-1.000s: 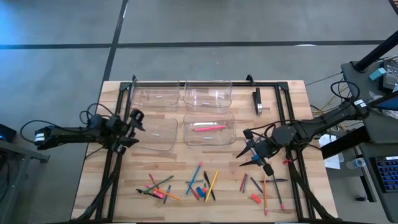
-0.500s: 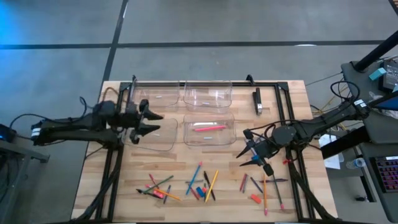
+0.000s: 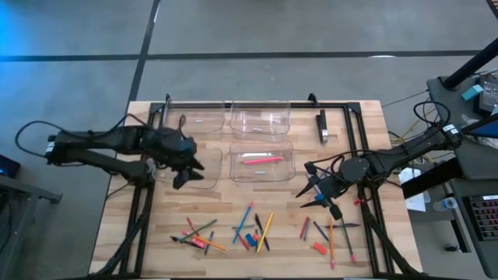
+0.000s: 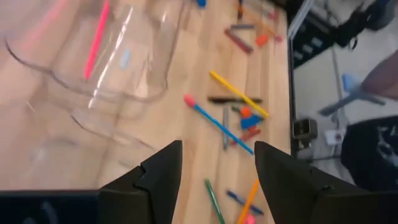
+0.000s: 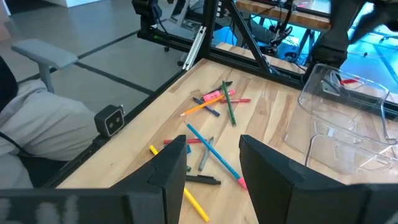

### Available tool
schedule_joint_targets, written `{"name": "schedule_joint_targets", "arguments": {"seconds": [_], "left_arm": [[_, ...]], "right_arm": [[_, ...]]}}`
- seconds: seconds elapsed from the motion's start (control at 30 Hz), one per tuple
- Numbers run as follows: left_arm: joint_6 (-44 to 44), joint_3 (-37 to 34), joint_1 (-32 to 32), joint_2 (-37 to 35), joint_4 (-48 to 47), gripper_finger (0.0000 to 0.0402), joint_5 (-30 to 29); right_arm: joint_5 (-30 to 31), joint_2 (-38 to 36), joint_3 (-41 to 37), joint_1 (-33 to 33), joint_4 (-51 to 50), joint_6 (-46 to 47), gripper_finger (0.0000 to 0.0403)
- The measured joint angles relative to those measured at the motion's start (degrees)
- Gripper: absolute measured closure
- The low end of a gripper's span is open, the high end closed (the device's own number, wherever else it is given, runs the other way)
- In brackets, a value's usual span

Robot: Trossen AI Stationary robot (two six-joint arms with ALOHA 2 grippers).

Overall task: Sort crayons/erasers/pens/pencils in bins
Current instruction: Put the left green pencil into the bottom right transparent bin

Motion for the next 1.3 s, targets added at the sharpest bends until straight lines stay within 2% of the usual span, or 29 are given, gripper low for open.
{"name": "schedule_joint_targets", "arguments": {"seconds": [0.23, 0.43, 0.77, 1.0, 1.3], "left_arm": [[-8.26, 4.24, -13.27, 1.64, -5.14, 0.0215, -12.53], [-19.88, 2.96, -24.24, 3.29, -6.98, 0.0215, -17.34], [-33.7, 2.88, -34.84, 12.73, -7.05, 0.0215, -17.53], [-37.01, 2.88, -39.21, 20.6, -6.75, 0.0215, -16.6], [-37.0, 2.51, -40.95, 29.64, -1.94, 0.0215, -14.79]], "right_arm": [[1.31, 0.11, 0.0, 0.0, -0.04, 0.69, 0.0264], [1.36, 0.13, 0.0, 0.0, -0.09, 0.68, 0.0264], [2.8, 0.28, -0.11, -0.02, -0.07, 0.6, 0.0264], [2.8, 0.31, -0.11, -0.02, -0.09, 0.6, 0.0264], [2.8, 0.31, -0.11, -0.02, -0.1, 0.72, 0.0264]]}}
